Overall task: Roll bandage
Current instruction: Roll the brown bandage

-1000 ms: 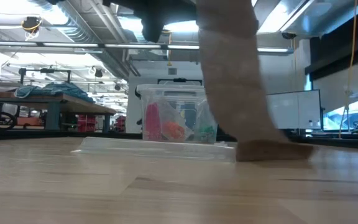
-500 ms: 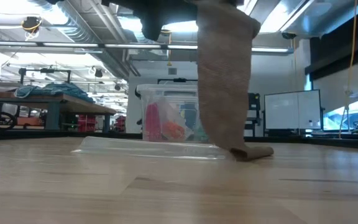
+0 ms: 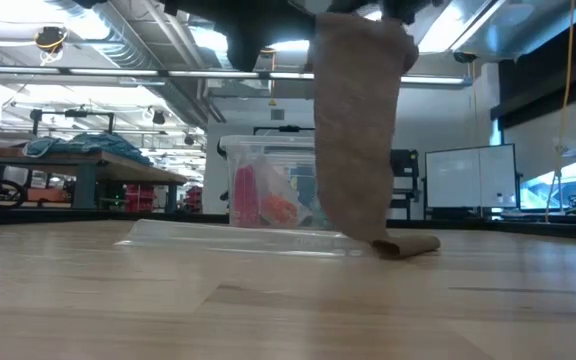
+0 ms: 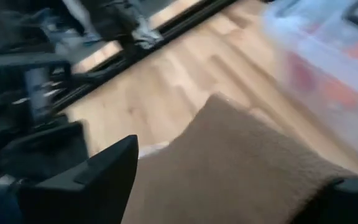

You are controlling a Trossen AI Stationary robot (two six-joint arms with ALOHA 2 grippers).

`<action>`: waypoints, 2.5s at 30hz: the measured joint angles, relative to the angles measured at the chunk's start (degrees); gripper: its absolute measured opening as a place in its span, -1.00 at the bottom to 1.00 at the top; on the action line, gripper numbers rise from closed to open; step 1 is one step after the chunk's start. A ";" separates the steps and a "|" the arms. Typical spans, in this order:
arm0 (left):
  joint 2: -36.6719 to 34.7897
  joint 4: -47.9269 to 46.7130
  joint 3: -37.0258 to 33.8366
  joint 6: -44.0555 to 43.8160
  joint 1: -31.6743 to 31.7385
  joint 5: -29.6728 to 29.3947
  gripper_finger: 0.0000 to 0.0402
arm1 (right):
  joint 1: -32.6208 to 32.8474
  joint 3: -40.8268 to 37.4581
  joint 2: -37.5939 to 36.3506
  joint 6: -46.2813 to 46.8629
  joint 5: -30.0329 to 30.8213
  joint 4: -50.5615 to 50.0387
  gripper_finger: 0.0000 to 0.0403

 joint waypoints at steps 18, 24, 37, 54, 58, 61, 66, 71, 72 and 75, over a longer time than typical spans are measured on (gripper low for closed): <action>0.00 0.27 0.00 0.33 0.00 -0.14 -1.00 | 2.50 15.93 -0.74 -1.63 -1.12 -33.70 0.56; -0.16 0.59 0.00 1.81 -0.39 -0.68 -1.00 | 15.87 10.48 -3.35 -1.91 7.38 -37.26 0.56; -0.31 2.49 0.02 0.64 -0.39 -0.79 -1.00 | 30.18 -29.06 -9.19 0.12 25.13 16.57 0.56; -0.31 2.54 0.04 0.18 -0.33 -0.70 -1.00 | 21.80 -37.57 4.74 -11.81 16.94 50.35 0.35; -0.31 2.54 0.04 0.23 -0.33 -0.65 -1.00 | 21.96 -37.55 6.57 -14.97 16.26 54.46 0.05; -0.31 2.51 0.04 0.26 -0.33 -0.59 -1.00 | 22.02 -37.55 6.64 -15.14 14.09 54.92 -0.26; -0.31 2.16 0.04 0.27 -0.33 -0.63 -1.00 | 24.92 -36.00 5.52 -15.70 8.69 55.29 -0.89; -0.31 2.05 0.04 0.27 -0.33 -0.66 -1.00 | 32.55 -28.31 3.01 -20.03 12.85 47.73 -0.87; -0.31 2.05 0.04 0.27 -0.33 -0.66 -1.00 | 33.75 -26.00 2.20 -21.50 14.59 44.41 -0.88; -0.31 2.03 0.04 0.27 -0.33 -0.64 -1.00 | 36.11 -17.40 0.43 -25.86 19.36 32.11 -0.95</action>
